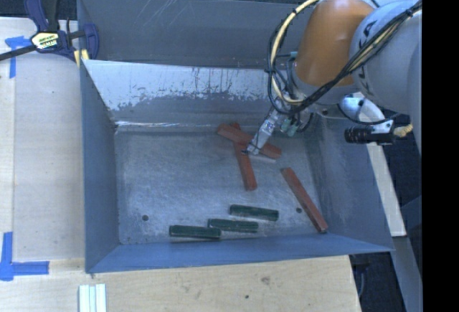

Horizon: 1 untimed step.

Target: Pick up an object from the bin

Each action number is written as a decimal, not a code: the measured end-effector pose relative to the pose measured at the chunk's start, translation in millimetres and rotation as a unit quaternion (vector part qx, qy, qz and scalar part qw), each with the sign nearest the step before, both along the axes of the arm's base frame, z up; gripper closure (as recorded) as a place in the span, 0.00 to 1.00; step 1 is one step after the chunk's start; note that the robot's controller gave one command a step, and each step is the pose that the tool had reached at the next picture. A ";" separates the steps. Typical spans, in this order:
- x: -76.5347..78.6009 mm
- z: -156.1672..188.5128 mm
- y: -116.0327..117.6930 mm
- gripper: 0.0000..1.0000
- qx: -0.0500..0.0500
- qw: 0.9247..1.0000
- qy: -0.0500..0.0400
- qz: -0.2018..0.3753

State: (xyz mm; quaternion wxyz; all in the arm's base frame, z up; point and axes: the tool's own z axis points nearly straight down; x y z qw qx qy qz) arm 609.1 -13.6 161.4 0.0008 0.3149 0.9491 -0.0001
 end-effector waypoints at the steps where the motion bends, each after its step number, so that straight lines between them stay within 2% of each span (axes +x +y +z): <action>1: -4.2 -81.0 -1.3 1.00 0.001 1.000 -0.001 0.006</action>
Offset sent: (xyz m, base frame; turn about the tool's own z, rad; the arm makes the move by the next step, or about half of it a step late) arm 0.0000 0.0000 0.0000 0.0000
